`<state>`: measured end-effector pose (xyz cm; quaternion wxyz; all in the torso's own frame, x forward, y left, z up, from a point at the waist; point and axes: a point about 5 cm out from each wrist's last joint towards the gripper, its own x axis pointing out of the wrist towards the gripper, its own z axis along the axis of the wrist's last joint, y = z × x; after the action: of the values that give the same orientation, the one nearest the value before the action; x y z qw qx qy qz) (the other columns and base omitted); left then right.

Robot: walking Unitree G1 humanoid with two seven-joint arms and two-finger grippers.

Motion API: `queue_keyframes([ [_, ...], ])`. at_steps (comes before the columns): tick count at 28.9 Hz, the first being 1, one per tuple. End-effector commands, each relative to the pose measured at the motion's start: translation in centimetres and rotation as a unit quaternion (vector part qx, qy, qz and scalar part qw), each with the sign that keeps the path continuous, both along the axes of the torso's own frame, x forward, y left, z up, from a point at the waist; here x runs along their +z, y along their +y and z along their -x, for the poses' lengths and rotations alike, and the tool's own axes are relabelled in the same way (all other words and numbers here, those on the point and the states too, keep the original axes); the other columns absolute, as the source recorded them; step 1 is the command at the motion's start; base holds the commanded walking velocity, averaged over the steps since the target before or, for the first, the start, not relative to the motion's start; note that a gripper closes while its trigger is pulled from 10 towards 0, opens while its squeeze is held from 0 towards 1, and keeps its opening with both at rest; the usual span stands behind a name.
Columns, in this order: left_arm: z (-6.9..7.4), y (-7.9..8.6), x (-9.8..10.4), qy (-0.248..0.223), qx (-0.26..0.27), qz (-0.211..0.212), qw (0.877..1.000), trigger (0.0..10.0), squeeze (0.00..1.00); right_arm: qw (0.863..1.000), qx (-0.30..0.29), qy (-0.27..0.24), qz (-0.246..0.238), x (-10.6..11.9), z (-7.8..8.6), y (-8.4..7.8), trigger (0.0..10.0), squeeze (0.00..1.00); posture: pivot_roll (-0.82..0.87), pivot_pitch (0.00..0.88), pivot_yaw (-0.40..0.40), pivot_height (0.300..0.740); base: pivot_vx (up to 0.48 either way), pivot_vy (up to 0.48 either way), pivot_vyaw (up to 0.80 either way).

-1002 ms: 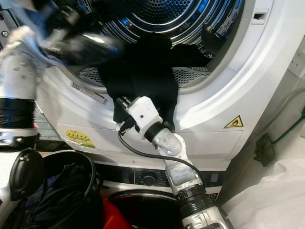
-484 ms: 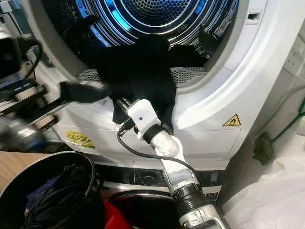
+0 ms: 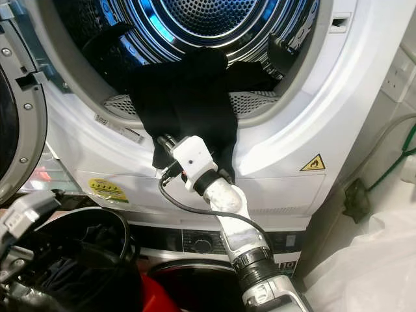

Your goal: Clothes washing

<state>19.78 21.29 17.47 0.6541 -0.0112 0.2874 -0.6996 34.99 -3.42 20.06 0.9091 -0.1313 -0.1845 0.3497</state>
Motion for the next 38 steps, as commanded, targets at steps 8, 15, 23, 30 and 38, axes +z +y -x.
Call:
queue_keyframes([
  [8, -3.0, 2.2, -9.9, -0.042, 0.257, -0.104, 0.96, 10.0, 0.0, 0.999, -0.03, 0.019, -0.014, -0.3, -0.8, -0.9, 0.0, 0.0, 0.11, 0.0, 0.12, 0.74, 0.0, 0.0, 0.0],
  [15, -5.0, 1.4, -12.5, -0.069, 0.454, -0.013, 0.888, 10.0, 0.0, 0.999, -0.03, 0.003, -0.033, 0.2, -0.6, -1.0, 0.0, 0.0, 0.11, 0.0, 0.112, 0.74, 0.0, 0.0, 0.0],
  [23, -2.5, -1.6, -10.4, -0.041, 0.345, 0.075, 0.935, 10.0, 0.0, 0.998, -0.04, -0.002, -0.039, 0.2, -0.5, -1.7, 0.0, 0.0, 0.1, 0.0, 0.107, 0.74, 0.0, 0.0, 0.0],
  [30, -0.7, 0.6, -7.4, -0.213, 0.401, -0.007, 0.891, 10.0, 0.0, 0.998, -0.047, -0.005, -0.047, 0.0, -0.4, -1.8, 0.0, 0.0, 0.1, 0.0, 0.125, 0.74, 0.0, 0.0, 0.0],
  [38, -1.2, 3.1, -8.1, -0.289, 0.62, -0.048, 0.728, 10.0, 0.0, 0.991, -0.079, -0.049, -0.094, 1.4, -0.2, -2.5, 0.0, 0.0, 0.11, 0.0, 0.114, 0.74, 0.0, 0.0, 0.0],
])
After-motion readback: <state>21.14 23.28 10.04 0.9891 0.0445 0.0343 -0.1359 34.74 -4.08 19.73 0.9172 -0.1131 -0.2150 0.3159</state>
